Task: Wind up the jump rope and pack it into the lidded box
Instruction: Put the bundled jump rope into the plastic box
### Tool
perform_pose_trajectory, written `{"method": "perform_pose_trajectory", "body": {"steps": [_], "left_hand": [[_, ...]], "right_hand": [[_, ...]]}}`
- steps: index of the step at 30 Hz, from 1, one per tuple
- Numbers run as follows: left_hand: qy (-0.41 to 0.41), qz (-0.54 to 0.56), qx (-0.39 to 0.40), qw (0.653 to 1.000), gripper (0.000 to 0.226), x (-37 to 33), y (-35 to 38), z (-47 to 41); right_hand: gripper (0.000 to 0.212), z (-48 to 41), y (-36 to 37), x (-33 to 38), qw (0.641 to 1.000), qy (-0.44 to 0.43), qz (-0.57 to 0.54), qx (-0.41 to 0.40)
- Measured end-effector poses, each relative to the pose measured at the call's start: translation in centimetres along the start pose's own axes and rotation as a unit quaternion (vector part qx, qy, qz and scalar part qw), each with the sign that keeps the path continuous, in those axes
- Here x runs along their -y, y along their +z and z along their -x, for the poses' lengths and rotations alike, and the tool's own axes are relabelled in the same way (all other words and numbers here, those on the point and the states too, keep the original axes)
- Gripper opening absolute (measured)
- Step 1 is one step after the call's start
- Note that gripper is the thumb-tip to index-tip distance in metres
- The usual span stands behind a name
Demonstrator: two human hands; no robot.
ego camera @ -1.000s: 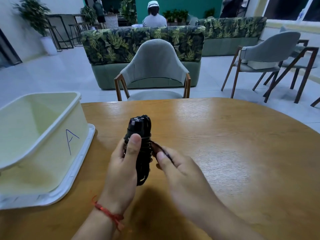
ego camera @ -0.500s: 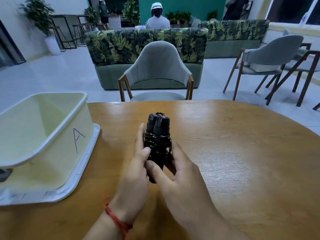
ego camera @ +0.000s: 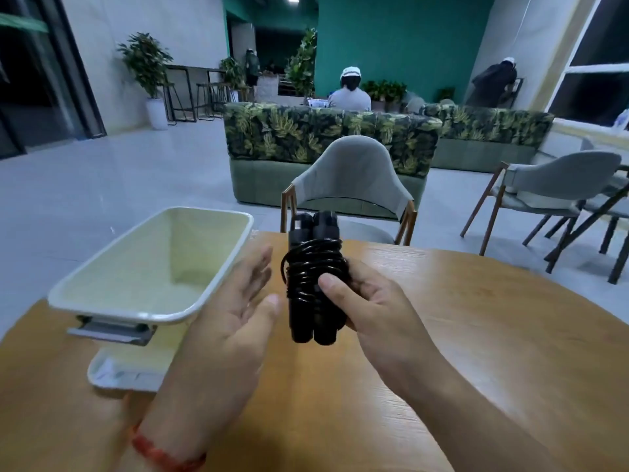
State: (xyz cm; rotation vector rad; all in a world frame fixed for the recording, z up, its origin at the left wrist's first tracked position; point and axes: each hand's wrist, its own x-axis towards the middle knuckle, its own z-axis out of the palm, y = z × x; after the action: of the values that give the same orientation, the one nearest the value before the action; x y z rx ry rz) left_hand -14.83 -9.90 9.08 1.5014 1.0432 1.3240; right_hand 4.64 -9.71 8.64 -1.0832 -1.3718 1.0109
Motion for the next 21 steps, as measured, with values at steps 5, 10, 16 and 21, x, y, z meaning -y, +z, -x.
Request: {"method": "perform_pose_trajectory", "body": {"steps": [5, 10, 16, 21], "left_hand": [[0.046, -0.116, -0.244, 0.962, 0.029, -0.4, -9.0, -0.5], [0.009, -0.211, -0.328, 0.921, 0.029, 2.7, -13.2, -2.0], [-0.043, -0.172, -0.343, 0.922, 0.04, 4.5, -14.8, -3.0], [-0.096, -0.114, -0.344, 0.927, 0.043, 4.5, -14.6, -3.4]], "right_hand": [[0.025, -8.0, 5.5, 4.3, 0.993, -0.035, 0.029, 0.107], [0.039, -16.1, 12.3, 5.0, 0.967, 0.018, 0.192, 0.169], [0.034, -20.5, 16.6, 2.4, 0.882, 0.047, 0.401, 0.244], [0.024, -21.7, 18.5, 0.3, 0.839, 0.091, 0.414, 0.34]]}}
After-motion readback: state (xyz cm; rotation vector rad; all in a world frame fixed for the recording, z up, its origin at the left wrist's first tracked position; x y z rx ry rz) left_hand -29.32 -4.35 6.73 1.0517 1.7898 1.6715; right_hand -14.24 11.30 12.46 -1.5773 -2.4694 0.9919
